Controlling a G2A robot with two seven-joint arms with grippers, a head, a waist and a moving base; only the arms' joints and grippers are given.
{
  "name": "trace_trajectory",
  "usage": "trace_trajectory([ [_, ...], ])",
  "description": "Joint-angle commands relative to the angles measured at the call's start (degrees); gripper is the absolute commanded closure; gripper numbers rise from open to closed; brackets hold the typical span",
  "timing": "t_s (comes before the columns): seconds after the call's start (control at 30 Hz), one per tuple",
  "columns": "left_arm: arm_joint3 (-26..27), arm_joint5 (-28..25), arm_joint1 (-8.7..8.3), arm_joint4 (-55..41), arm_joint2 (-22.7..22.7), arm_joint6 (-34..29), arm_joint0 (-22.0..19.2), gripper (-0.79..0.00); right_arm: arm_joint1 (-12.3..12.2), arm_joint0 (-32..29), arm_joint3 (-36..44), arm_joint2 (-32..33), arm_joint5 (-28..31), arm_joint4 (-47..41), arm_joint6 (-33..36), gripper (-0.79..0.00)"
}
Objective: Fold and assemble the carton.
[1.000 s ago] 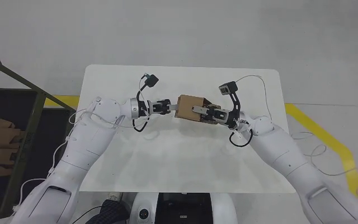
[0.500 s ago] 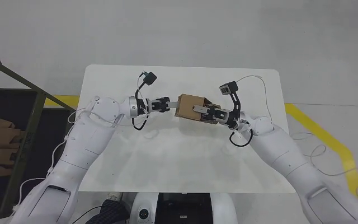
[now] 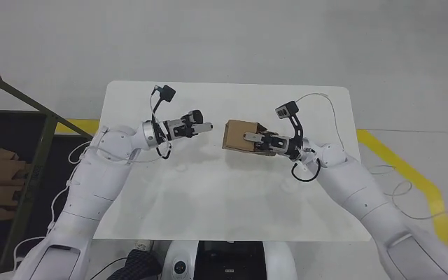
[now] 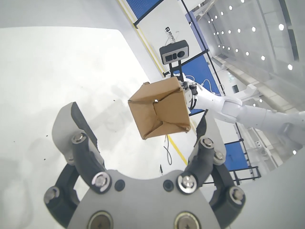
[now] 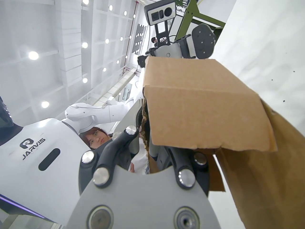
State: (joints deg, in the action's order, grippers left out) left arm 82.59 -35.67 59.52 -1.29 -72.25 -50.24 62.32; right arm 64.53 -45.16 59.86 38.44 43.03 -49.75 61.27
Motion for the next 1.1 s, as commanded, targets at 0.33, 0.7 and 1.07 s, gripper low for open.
trace_trajectory([
  [0.33, 5.82, -15.85, -0.51, 19.37, -2.79, 11.78, 3.65, -0.785, -0.07, 0.31, -2.75, 4.23, -8.05, -5.01, 8.05, 0.000],
  [0.7, 6.35, -22.17, 0.33, 36.31, -2.22, 24.78, 4.21, -0.785, 0.62, 0.34, -3.76, 5.95, -10.04, -5.38, 10.04, 0.000],
  [1.07, 6.35, -22.17, 0.33, 36.31, -2.22, 24.78, 4.21, -0.785, 0.62, 0.34, -3.76, 5.95, -10.04, -5.38, 10.04, 0.000],
])
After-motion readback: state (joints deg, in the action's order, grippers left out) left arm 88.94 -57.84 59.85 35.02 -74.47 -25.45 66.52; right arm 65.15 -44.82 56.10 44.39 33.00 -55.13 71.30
